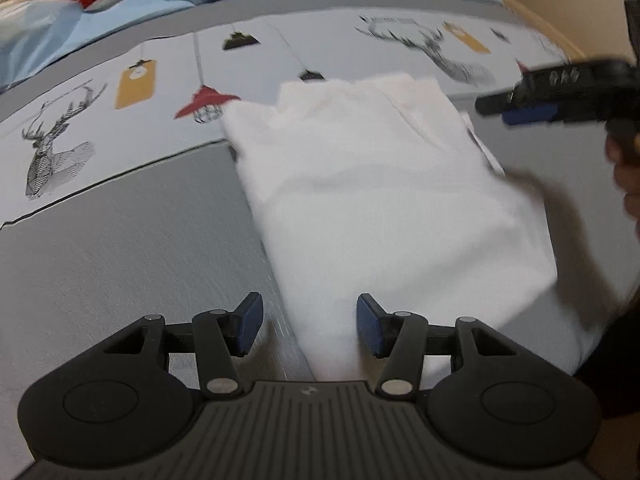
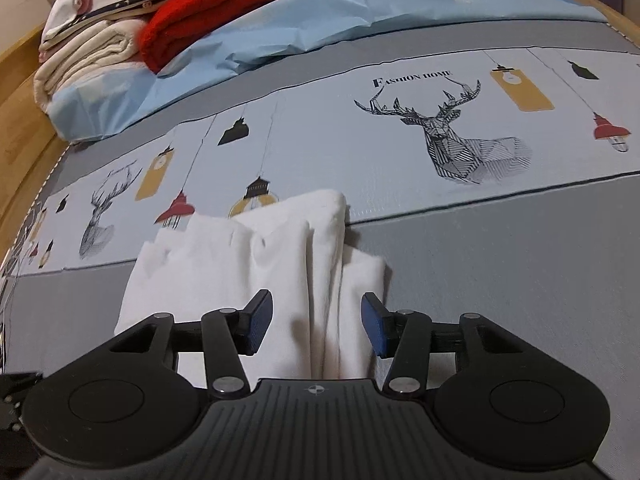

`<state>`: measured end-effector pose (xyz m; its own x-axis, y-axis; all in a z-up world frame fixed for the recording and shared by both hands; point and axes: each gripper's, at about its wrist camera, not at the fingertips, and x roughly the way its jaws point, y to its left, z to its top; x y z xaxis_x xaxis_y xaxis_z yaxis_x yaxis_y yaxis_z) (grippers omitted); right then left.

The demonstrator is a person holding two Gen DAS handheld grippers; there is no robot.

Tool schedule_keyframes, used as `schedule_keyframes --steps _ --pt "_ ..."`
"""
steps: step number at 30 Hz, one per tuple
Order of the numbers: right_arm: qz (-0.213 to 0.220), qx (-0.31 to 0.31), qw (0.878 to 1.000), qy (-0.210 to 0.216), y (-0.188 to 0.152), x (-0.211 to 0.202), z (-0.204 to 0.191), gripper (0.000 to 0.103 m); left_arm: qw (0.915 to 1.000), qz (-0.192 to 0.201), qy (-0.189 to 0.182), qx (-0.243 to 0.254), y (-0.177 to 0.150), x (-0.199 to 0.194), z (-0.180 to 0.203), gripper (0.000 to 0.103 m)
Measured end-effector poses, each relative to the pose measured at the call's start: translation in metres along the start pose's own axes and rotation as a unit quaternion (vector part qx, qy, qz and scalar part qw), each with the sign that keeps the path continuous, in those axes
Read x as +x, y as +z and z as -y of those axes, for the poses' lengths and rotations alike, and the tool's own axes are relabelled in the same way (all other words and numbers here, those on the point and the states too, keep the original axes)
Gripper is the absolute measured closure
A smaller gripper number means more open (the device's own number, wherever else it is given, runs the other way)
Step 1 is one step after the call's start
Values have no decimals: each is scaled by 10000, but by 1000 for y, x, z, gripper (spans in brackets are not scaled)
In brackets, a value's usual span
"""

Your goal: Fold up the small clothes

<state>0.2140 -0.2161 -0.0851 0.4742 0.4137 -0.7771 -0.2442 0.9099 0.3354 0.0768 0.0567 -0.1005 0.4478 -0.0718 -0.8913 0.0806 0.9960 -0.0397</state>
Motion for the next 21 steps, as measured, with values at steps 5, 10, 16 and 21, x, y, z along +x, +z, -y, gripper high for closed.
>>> schedule_keyframes --steps 5,10,16,21 --pt "18 114 9998 140 11 29 -5 52 9934 364 -291 -1049 19 0 -31 45" --pt "83 -239 9996 151 16 45 -19 100 9882 617 -236 -1381 34 3 -40 45" --pt "55 507 9973 -522 21 51 8 98 9909 771 -335 -1047 43 7 -28 46" --pt "710 225 9951 -656 23 19 -5 89 9976 318 43 -608 34 27 -20 48"
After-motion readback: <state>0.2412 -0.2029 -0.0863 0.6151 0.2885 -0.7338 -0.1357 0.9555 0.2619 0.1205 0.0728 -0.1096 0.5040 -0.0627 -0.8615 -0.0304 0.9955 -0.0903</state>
